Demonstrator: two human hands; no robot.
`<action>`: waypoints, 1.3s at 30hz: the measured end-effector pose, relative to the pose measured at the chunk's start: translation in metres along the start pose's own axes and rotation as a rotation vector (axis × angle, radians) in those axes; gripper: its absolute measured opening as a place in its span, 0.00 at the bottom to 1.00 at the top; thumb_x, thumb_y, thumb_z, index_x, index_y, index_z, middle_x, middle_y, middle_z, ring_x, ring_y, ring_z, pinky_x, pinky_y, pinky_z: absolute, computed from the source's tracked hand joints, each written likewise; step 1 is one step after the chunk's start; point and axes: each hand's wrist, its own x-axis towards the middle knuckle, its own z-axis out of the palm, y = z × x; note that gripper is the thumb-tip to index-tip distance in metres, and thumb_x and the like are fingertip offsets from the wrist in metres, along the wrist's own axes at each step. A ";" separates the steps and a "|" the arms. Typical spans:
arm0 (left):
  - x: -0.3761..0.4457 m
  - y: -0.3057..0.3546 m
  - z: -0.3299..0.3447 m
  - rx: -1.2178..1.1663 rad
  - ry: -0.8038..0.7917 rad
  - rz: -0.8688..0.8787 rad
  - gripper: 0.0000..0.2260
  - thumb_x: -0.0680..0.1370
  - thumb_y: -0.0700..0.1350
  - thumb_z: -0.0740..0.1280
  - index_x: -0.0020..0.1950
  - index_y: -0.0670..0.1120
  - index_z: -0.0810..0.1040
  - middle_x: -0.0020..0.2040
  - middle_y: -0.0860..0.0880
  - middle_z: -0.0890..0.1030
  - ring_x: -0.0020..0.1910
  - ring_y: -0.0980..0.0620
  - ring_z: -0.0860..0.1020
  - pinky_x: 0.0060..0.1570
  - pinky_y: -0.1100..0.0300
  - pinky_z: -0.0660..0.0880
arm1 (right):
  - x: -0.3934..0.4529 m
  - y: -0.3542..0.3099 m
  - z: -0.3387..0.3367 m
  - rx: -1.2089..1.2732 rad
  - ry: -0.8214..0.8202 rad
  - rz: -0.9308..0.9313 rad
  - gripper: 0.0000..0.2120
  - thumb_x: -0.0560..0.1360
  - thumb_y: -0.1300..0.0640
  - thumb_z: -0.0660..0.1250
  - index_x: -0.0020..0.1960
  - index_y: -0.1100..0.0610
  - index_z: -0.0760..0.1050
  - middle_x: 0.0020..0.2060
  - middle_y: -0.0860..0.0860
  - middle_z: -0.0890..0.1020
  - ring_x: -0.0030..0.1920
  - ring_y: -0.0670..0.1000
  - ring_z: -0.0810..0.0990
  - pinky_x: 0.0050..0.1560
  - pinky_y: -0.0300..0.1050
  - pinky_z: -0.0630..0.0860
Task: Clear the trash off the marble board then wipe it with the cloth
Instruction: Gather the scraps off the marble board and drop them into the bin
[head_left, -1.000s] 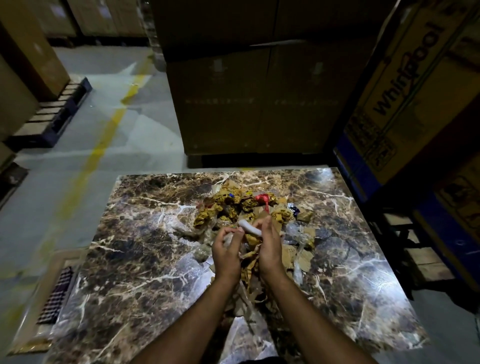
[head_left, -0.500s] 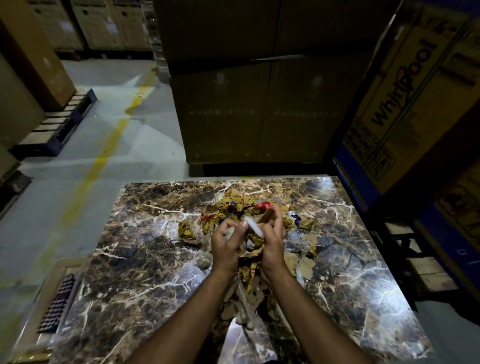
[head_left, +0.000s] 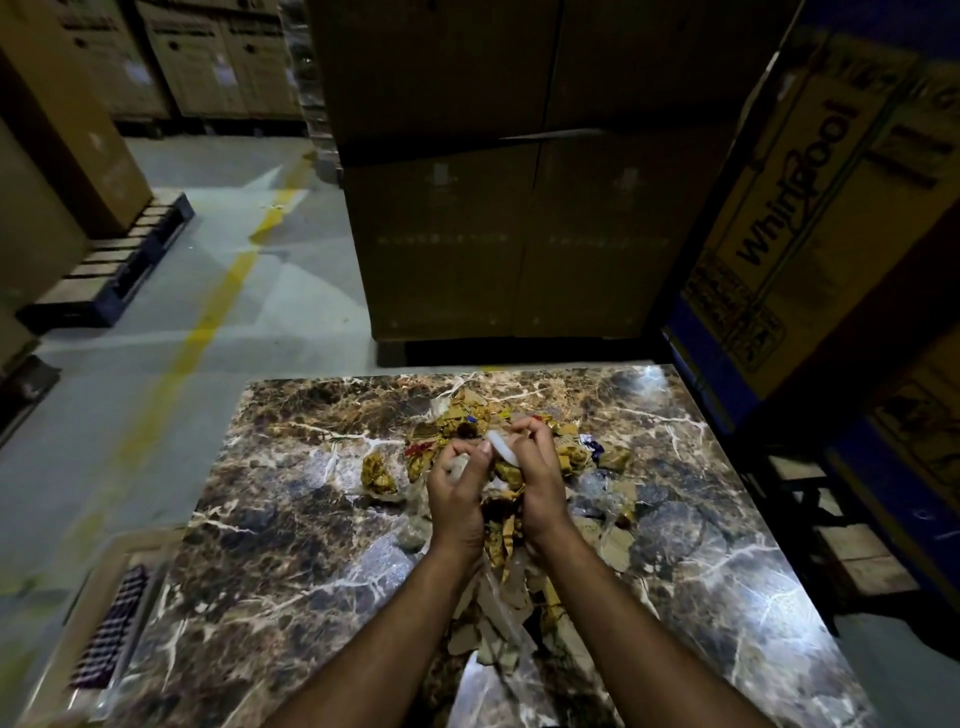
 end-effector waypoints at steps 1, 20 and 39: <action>0.001 0.001 0.000 -0.001 0.002 0.004 0.13 0.67 0.59 0.73 0.43 0.52 0.80 0.50 0.47 0.84 0.48 0.47 0.81 0.51 0.45 0.77 | -0.001 -0.001 0.002 0.003 -0.007 -0.027 0.22 0.64 0.41 0.67 0.53 0.53 0.72 0.50 0.54 0.78 0.46 0.50 0.78 0.42 0.44 0.73; 0.016 0.014 0.003 0.030 -0.033 -0.023 0.25 0.85 0.59 0.50 0.66 0.42 0.72 0.57 0.42 0.80 0.49 0.51 0.85 0.45 0.55 0.82 | -0.009 -0.004 0.010 -0.105 -0.042 -0.092 0.14 0.62 0.53 0.73 0.46 0.45 0.76 0.48 0.51 0.82 0.47 0.54 0.81 0.43 0.51 0.79; -0.030 -0.021 -0.032 -0.142 -0.034 -0.397 0.24 0.78 0.66 0.53 0.67 0.57 0.75 0.62 0.48 0.83 0.62 0.43 0.80 0.58 0.45 0.74 | 0.025 -0.033 0.011 0.627 0.663 0.056 0.19 0.74 0.68 0.70 0.64 0.59 0.75 0.56 0.58 0.79 0.42 0.53 0.81 0.27 0.39 0.77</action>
